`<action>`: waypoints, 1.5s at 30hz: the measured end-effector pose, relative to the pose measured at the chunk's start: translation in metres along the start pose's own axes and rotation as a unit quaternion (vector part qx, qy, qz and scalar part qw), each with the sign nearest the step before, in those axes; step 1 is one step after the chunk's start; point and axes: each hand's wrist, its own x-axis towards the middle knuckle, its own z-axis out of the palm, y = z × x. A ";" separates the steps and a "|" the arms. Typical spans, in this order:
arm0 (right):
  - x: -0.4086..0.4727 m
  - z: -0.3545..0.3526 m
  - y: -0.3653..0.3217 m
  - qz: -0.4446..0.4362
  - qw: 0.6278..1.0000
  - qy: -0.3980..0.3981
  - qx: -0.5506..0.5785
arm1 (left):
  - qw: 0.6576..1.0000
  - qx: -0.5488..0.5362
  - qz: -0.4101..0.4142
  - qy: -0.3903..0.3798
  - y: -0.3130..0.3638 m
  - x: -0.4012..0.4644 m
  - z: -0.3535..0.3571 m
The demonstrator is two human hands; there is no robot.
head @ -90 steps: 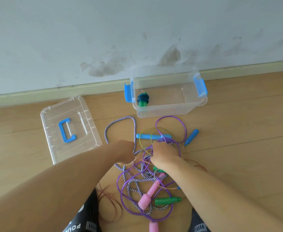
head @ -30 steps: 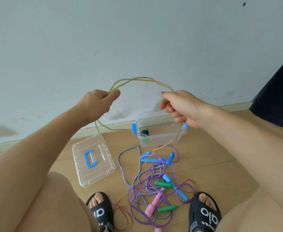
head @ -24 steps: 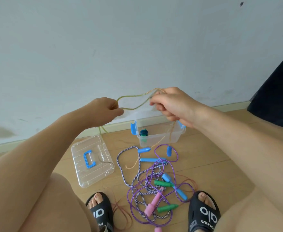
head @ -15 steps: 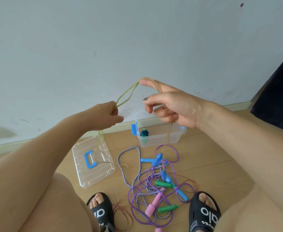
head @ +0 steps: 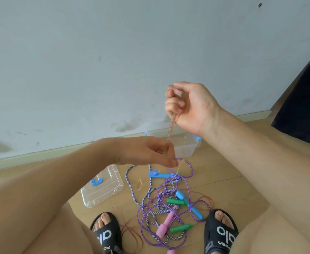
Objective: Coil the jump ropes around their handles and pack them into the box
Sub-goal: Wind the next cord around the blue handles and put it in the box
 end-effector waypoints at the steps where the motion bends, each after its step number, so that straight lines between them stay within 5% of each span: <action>1: 0.000 -0.003 -0.005 -0.019 0.999 0.014 -0.023 | 0.999 0.030 -0.010 0.008 -0.002 0.003 -0.001; 4: 0.003 -0.015 -0.020 -0.073 0.978 0.093 -0.170 | 0.992 0.103 -0.060 0.039 -0.011 0.005 -0.007; 7: 0.013 -0.043 -0.034 -0.109 0.902 0.185 -0.374 | 0.984 0.133 -0.103 0.053 -0.025 0.002 -0.016; 8: 0.014 -0.052 -0.038 -0.105 0.842 0.207 -0.487 | 0.983 0.134 -0.114 0.061 -0.030 0.002 -0.018; 11: 0.009 -0.074 -0.036 0.025 0.572 0.211 -0.792 | 0.982 0.090 -0.128 0.111 -0.037 -0.001 -0.026; 12: 0.008 -0.078 -0.031 0.061 0.503 0.190 -0.841 | 0.982 0.067 -0.122 0.124 -0.037 -0.001 -0.028; 13: 0.007 -0.078 -0.024 0.057 0.481 0.158 -0.861 | 0.983 0.055 -0.113 0.131 -0.035 -0.002 -0.029; 14: 0.005 -0.072 -0.015 0.026 0.509 0.108 -0.854 | 0.984 0.058 -0.105 0.133 -0.033 -0.001 -0.029; 17: -0.006 -0.040 0.016 -0.027 0.715 -0.052 -0.697 | 0.985 0.084 -0.070 0.136 -0.022 0.000 -0.024; 19: -0.009 -0.032 0.032 0.005 0.763 -0.123 -0.635 | 0.986 0.087 -0.044 0.134 -0.016 0.000 -0.023; 22: -0.012 -0.032 0.035 0.017 0.751 -0.160 -0.641 | 0.987 0.100 -0.030 0.121 -0.013 -0.005 -0.028; 30: -0.006 -0.035 0.016 0.064 0.808 -0.128 -0.571 | 0.990 0.012 -0.030 0.139 -0.018 -0.013 -0.034; 40: -0.001 -0.053 -0.002 0.109 0.784 -0.154 -0.592 | 0.995 -0.014 -0.040 0.092 -0.023 -0.021 -0.038; 45: -0.002 -0.064 -0.013 0.143 0.737 -0.152 -0.643 | 0.996 -0.023 -0.068 0.061 -0.026 -0.026 -0.037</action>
